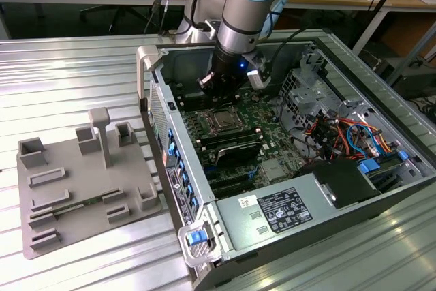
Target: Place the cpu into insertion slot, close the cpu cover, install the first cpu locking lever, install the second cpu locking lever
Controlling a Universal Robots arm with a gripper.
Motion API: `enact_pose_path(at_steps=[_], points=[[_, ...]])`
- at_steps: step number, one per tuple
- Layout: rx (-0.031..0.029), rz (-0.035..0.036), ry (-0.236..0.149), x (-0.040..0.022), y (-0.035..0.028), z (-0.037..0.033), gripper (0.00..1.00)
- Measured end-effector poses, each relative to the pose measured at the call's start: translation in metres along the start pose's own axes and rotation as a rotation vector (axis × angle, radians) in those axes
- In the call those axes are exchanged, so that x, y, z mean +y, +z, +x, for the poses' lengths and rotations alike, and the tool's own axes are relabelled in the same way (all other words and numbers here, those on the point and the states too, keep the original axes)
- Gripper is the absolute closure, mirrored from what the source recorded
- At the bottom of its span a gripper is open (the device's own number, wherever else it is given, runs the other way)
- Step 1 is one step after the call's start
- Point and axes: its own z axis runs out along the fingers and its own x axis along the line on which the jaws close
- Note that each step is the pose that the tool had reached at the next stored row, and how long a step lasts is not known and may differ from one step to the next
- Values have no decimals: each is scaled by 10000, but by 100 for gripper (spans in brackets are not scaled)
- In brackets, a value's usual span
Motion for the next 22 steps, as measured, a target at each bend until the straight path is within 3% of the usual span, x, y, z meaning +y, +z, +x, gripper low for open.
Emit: enact_pose_path(at_steps=[12, 22], points=[[0, 0, -1, -2, 12, -11, 89], [-1, -1, -4, -12, 23, -70, 89]])
